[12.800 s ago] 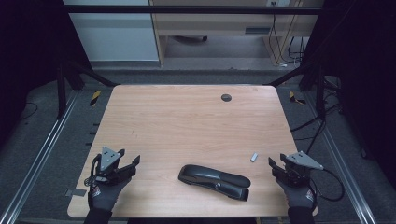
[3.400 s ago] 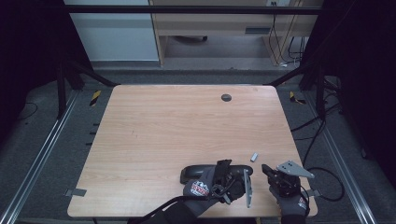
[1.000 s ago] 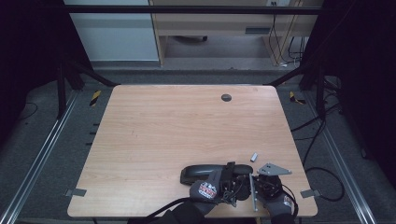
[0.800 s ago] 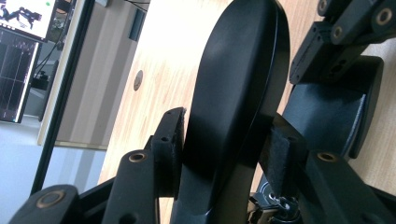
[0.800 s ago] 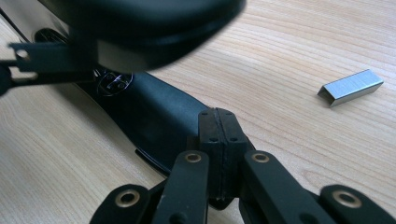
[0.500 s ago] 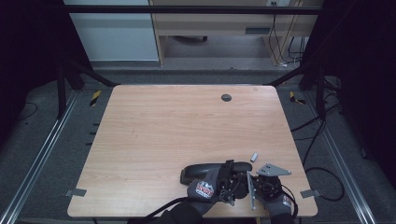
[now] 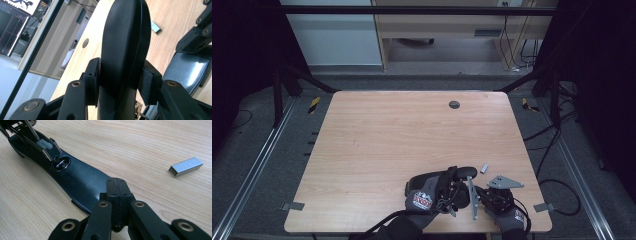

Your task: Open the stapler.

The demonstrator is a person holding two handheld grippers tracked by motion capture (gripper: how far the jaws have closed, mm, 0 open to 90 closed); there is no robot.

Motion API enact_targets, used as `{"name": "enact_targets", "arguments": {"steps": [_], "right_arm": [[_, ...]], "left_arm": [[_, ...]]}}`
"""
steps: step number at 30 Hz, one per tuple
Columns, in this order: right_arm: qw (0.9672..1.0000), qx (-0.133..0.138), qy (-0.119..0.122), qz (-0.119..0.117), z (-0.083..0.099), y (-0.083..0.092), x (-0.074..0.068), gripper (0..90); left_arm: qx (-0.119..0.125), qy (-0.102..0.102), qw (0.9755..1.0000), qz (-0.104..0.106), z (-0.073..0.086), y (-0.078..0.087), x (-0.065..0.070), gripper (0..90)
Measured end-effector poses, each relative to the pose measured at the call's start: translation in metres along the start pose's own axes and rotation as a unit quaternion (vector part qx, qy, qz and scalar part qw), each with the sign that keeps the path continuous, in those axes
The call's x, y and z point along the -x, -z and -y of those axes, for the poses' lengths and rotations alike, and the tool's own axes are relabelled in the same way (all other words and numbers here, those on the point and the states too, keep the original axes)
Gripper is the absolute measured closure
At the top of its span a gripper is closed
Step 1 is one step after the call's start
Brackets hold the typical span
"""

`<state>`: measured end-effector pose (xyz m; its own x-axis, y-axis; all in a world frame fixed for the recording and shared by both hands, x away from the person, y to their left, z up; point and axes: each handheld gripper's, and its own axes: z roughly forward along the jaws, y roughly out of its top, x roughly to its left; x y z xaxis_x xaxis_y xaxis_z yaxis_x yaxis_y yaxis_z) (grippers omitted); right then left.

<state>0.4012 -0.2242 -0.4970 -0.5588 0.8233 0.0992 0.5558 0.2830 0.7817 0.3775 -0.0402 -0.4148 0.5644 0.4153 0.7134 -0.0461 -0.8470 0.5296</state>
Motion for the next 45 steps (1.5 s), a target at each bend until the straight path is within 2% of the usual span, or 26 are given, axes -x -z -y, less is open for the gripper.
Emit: {"name": "enact_targets", "arguments": {"steps": [10, 15, 16, 24, 40, 45], "right_arm": [[1.0000, 0.000, 0.003, 0.002, 0.000, 0.000, 0.000, 90.0], [1.0000, -0.001, 0.001, 0.002, 0.000, 0.000, -0.001, 90.0], [1.0000, 0.000, 0.007, 0.005, 0.000, 0.000, 0.000, 90.0], [1.0000, -0.001, 0.006, 0.006, 0.000, 0.000, -0.001, 90.0], [1.0000, -0.002, 0.003, 0.008, -0.001, -0.001, -0.002, 90.0], [0.9999, -0.001, 0.006, 0.009, -0.001, -0.001, -0.003, 90.0]], "left_arm": [[0.010, 0.023, 0.9997, -0.002, 0.005, 0.009, -0.013, 57.9], [0.018, 0.048, 0.9987, -0.001, 0.009, 0.015, -0.024, 58.1], [0.019, 0.052, 0.9985, -0.001, 0.010, 0.016, -0.025, 58.2], [0.025, 0.073, 0.9970, -0.003, 0.015, 0.023, -0.035, 58.6], [0.030, 0.108, 0.9937, 0.000, 0.025, 0.032, -0.050, 58.7], [0.029, 0.110, 0.9936, -0.001, 0.027, 0.034, -0.052, 58.6]]}}
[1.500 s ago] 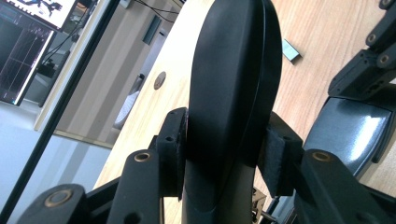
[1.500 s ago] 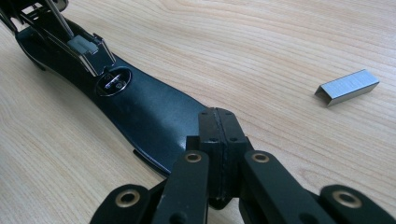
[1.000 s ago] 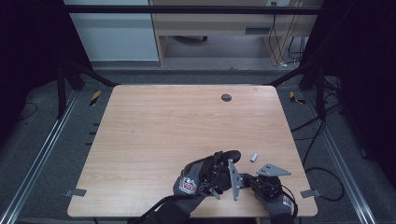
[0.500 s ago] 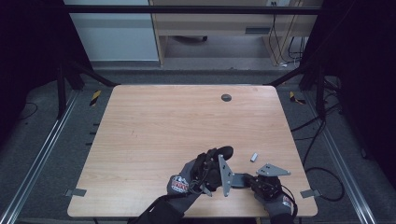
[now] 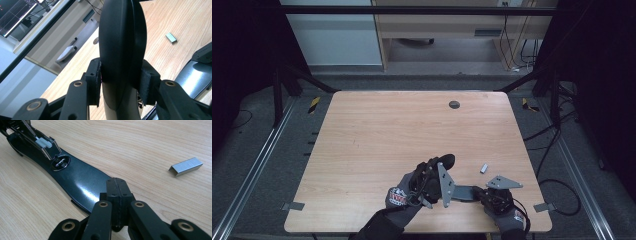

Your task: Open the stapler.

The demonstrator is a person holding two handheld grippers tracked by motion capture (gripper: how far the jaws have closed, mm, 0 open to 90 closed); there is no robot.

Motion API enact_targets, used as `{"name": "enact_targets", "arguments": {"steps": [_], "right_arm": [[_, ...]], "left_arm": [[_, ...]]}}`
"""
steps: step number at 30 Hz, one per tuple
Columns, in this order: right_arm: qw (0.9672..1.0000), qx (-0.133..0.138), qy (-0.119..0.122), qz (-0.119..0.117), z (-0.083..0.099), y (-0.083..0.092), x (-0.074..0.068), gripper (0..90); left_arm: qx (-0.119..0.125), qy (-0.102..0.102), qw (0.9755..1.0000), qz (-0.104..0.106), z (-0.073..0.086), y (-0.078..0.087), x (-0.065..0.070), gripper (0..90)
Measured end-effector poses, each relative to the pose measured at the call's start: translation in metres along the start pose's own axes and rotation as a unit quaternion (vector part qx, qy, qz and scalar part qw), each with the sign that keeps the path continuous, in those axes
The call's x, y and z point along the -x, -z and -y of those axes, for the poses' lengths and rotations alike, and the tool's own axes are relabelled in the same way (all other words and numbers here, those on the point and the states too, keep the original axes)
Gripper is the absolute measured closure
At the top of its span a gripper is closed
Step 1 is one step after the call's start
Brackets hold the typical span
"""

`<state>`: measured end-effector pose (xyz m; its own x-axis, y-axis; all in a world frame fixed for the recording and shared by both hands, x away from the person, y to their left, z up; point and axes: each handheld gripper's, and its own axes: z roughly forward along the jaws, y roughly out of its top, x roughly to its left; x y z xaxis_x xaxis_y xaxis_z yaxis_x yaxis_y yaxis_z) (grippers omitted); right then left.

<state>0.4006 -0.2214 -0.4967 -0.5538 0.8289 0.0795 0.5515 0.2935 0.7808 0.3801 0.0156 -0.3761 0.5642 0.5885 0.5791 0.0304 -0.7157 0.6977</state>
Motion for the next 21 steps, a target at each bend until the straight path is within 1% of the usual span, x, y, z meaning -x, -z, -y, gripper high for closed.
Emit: {"name": "enact_targets", "arguments": {"steps": [2, 5, 6, 17, 21], "right_arm": [[1.0000, -0.001, 0.003, 0.000, 0.000, 0.000, 0.000, 90.0], [1.0000, -0.003, 0.000, -0.001, 0.000, 0.001, -0.001, 90.0], [1.0000, -0.003, 0.006, 0.002, 0.000, 0.000, -0.001, 90.0], [1.0000, -0.006, 0.003, 0.004, -0.001, 0.000, -0.003, 90.0], [0.9999, -0.006, 0.005, 0.007, -0.001, 0.000, -0.003, 90.0]], "left_arm": [[0.001, 0.004, 1.0000, -0.001, 0.001, 0.001, -0.002, 58.6], [0.000, 0.007, 1.0000, -0.001, 0.001, 0.002, -0.003, 58.6], [-0.002, 0.008, 1.0000, -0.002, 0.002, 0.003, -0.005, 58.5], [0.001, 0.029, 0.9996, -0.006, 0.007, 0.009, -0.015, 58.0], [0.002, 0.035, 0.9994, -0.009, 0.009, 0.011, -0.018, 57.9]]}}
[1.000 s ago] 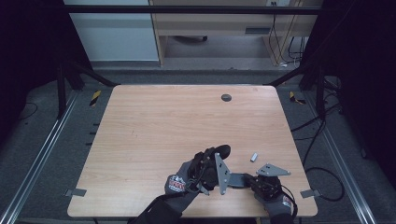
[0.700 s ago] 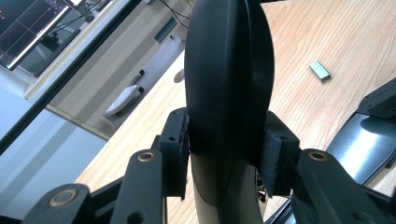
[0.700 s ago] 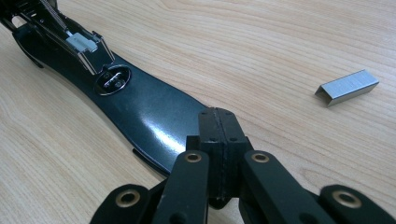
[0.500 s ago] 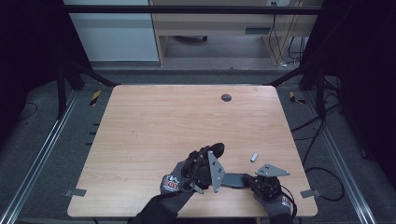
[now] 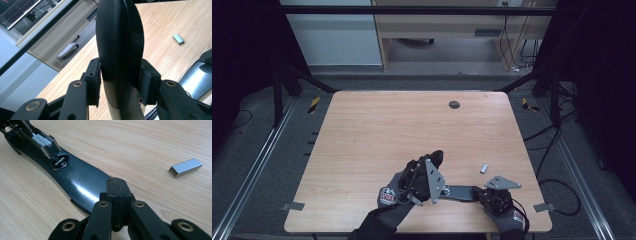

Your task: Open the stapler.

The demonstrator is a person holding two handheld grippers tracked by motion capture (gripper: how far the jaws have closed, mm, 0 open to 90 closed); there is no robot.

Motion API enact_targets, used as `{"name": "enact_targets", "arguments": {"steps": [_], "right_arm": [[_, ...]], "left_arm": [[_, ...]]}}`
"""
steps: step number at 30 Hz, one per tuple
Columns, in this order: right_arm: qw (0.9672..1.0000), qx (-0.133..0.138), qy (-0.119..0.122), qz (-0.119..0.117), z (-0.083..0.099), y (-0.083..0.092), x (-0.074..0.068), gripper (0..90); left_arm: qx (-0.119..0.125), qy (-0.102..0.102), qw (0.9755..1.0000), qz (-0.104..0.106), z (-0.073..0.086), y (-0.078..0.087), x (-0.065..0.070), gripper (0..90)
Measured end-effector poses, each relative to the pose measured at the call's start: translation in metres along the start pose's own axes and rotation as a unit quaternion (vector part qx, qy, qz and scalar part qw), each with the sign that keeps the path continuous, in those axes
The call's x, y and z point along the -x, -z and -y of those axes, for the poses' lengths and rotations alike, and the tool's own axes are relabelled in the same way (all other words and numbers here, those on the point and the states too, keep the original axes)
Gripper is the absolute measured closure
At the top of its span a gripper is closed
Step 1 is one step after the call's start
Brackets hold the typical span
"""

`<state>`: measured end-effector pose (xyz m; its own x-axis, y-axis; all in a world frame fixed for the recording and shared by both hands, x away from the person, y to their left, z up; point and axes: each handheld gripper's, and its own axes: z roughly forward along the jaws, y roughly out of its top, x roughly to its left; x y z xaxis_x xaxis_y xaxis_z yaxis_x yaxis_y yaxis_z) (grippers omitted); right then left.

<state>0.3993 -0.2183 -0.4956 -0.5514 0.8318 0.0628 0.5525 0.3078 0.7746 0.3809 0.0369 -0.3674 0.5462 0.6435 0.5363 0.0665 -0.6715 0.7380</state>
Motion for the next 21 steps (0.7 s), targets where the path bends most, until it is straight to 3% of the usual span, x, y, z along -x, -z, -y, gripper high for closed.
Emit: {"name": "enact_targets", "arguments": {"steps": [12, 21], "right_arm": [[1.0000, 0.000, 0.001, 0.001, 0.000, 0.000, 0.000, 90.0], [1.0000, -0.001, -0.001, 0.000, 0.000, 0.000, 0.000, 90.0]], "left_arm": [[-0.001, 0.023, 0.9997, -0.012, 0.010, 0.010, -0.018, 56.4], [0.005, 0.054, 0.9984, -0.014, 0.022, 0.017, -0.032, 55.6]]}}
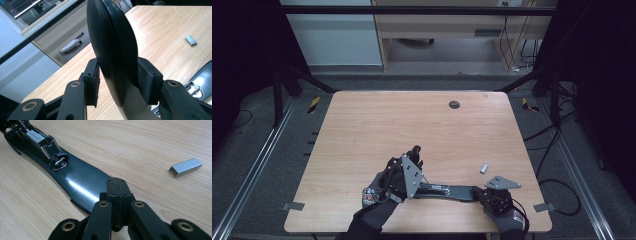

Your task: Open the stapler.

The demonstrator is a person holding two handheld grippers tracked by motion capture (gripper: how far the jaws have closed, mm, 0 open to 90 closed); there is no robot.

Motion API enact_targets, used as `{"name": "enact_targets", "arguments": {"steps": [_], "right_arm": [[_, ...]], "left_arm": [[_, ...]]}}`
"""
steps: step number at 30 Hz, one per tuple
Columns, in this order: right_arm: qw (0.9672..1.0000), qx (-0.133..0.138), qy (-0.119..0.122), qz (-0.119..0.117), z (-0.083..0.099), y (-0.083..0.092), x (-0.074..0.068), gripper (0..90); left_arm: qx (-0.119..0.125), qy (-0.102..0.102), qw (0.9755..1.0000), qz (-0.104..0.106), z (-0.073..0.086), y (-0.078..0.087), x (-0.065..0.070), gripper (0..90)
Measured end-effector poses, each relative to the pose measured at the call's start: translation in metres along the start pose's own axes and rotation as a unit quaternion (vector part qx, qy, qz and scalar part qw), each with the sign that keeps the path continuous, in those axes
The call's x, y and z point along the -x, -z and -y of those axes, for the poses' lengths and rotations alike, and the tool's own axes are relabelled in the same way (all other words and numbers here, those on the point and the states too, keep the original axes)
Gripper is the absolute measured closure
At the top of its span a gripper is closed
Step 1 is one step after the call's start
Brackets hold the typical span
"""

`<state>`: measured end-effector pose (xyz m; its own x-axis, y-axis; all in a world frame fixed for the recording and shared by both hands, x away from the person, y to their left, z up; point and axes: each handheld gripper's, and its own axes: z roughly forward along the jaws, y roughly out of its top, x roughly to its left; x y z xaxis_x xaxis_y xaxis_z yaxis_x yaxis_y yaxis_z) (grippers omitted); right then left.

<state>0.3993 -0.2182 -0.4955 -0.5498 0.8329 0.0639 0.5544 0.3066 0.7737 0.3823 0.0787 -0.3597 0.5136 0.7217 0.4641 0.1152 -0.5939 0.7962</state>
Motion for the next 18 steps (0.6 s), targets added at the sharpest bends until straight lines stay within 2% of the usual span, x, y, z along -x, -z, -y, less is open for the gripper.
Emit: {"name": "enact_targets", "arguments": {"steps": [18], "right_arm": [[1.0000, 0.000, -0.002, -0.003, 0.0001, 0.0002, 0.0001, 90.0]], "left_arm": [[0.001, 0.020, 0.9998, 0.000, 0.0069, 0.0036, -0.0101, 54.9]]}}
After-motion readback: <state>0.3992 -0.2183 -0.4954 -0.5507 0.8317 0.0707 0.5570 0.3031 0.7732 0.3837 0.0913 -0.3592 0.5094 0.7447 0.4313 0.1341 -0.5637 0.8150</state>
